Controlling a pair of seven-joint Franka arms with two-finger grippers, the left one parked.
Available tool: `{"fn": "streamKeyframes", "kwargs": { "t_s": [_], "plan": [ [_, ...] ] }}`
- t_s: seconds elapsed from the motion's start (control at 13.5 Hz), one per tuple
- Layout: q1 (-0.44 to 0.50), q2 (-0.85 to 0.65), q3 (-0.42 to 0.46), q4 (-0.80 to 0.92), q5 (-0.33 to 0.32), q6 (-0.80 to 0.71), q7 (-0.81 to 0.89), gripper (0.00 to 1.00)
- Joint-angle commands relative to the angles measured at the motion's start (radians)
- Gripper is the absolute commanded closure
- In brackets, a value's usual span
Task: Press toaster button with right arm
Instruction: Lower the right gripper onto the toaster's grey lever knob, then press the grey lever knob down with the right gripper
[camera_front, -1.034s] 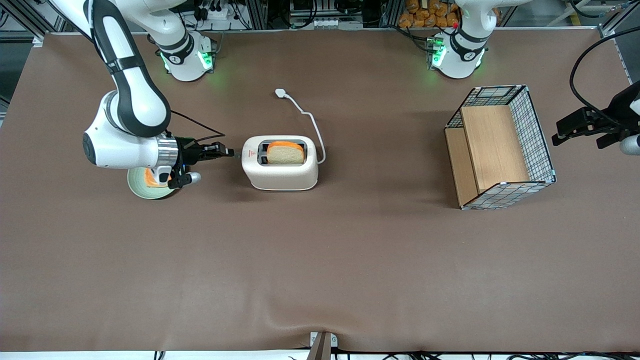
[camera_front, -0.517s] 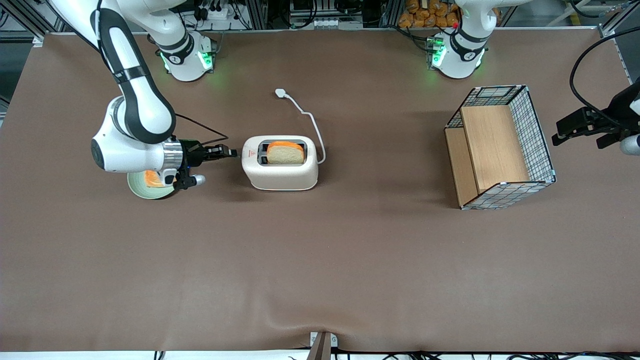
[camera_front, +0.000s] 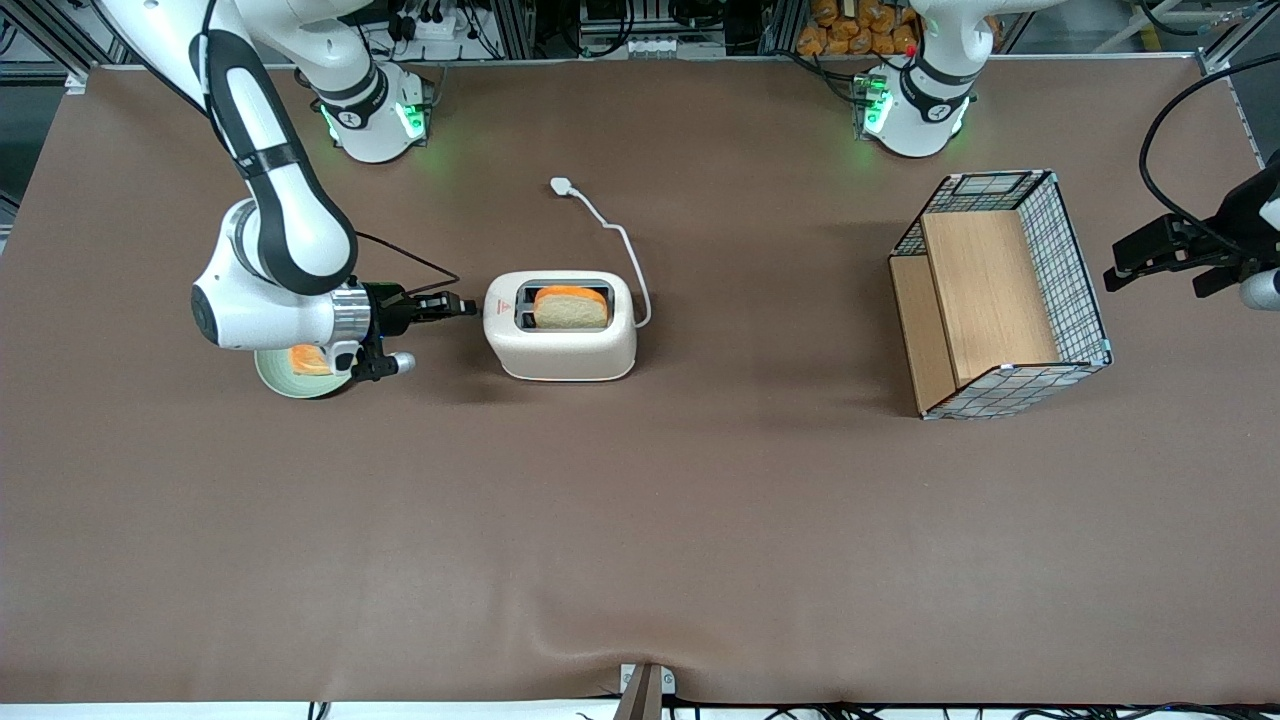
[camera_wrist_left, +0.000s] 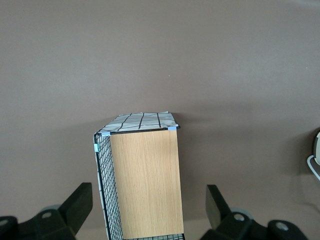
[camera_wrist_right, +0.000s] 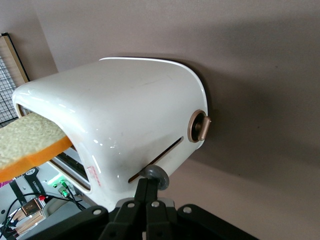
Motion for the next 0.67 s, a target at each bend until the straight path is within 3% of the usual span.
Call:
{"fn": "streamKeyframes", "kwargs": {
  "t_s": [0.0,0.59],
  "plan": [
    [0.005,0.028,0.002,-0.009,0.032,0.022,-0.035,1.00],
    [0.006,0.086,0.003,-0.012,0.033,0.055,-0.096,1.00]
  ]
}}
